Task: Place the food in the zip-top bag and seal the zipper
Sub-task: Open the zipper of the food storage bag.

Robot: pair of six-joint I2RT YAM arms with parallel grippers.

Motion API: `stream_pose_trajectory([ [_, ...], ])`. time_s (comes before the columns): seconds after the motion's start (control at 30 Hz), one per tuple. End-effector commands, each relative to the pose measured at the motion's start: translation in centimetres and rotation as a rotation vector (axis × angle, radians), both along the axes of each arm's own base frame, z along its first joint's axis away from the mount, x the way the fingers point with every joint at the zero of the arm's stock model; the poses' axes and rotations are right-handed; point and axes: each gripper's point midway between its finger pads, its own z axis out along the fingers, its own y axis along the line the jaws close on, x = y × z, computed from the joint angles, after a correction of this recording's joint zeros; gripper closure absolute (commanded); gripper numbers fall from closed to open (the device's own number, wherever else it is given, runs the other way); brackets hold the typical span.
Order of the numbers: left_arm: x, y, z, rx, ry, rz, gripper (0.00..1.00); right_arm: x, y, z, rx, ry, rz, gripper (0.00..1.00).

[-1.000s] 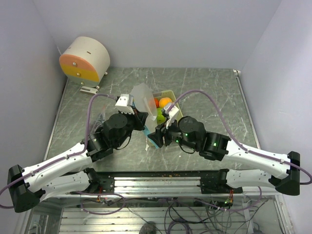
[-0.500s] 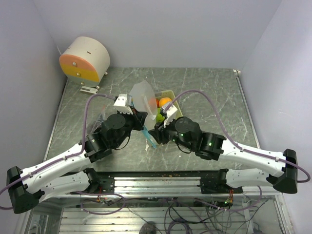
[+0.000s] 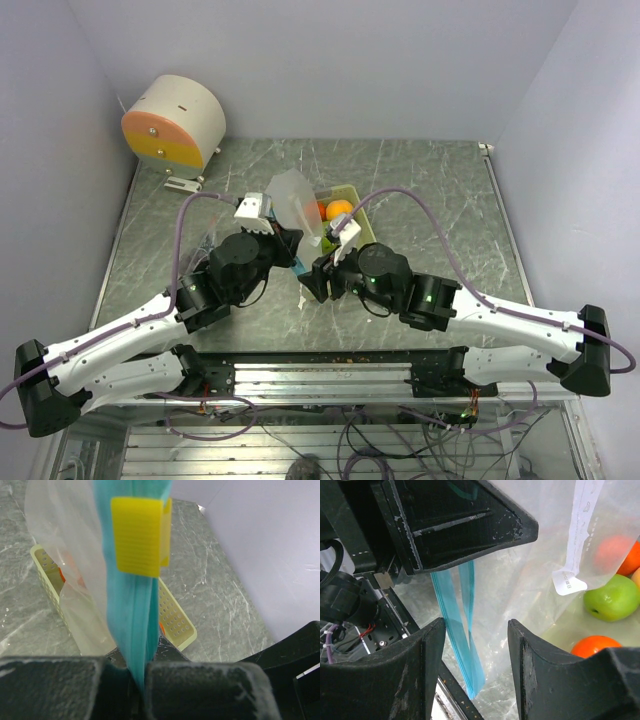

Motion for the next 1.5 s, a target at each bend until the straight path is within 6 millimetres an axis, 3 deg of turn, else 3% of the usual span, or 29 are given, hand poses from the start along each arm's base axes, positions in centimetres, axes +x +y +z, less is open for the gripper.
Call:
stream_pose_trajectory([
  [0.0, 0.0, -0.1, 1.8, -0.047, -0.029, 0.003, 0.93, 0.8, -0.2, -0.8, -0.023, -0.009, -0.053, 0.48],
  [0.27, -0.6, 0.2, 2.5, -0.076, -0.028, -0.012, 0.93, 3.3, -2.7, -1.6, -0.07, -0.041, -0.249, 0.5],
  [0.6, -0.6, -1.1, 2.1, -0.087, -0.007, -0.049, 0.93, 3.8, 0.2, -0.2, 0.009, -0.073, -0.209, 0.49],
  [0.7, -0.7, -1.0, 2.4, -0.085, -0.011, -0.054, 0.93, 4.2, 0.7, 0.1, 0.019, -0.086, -0.216, 0.62],
  [0.73, -0.8, -1.0, 2.5, -0.084, -0.013, -0.055, 0.93, 4.4, 0.7, 0.0, 0.014, -0.085, -0.226, 0.74],
  [0.77, -0.8, -0.8, 2.6, -0.083, -0.014, -0.053, 0.93, 4.6, 0.5, 0.0, 0.011, -0.085, -0.244, 0.92],
  [0.8, -0.8, -0.6, 2.6, -0.079, -0.015, -0.049, 0.93, 4.8, 0.2, -0.1, 0.008, -0.084, -0.268, 1.0],
  [1.0, -1.2, 0.6, 2.0, -0.031, -0.016, -0.036, 0.93, 5.1, -1.9, 0.7, 0.052, -0.092, -0.341, 1.0],
  [1.03, -1.3, 0.6, 2.0, -0.029, -0.024, -0.046, 0.85, 5.0, -2.1, 0.8, 0.059, -0.093, -0.348, 1.0],
  [1.17, -2.6, 0.1, 2.7, -0.046, -0.082, -0.134, 0.27, 5.0, -2.6, 1.4, 0.079, -0.093, -0.36, 1.0],
  [1.23, -3.2, 0.1, 3.1, -0.059, -0.109, -0.169, 0.07, 5.0, -2.5, 1.6, 0.082, -0.092, -0.356, 1.0],
  [1.3, -3.6, 0.1, 3.4, -0.063, -0.136, -0.195, 0.01, 4.9, -2.3, 1.9, 0.089, -0.094, -0.346, 1.0],
  [1.47, -3.7, 0.3, 3.2, -0.06, -0.149, -0.196, 0.0, 4.6, -1.6, 2.7, 0.122, -0.088, -0.315, 1.0],
])
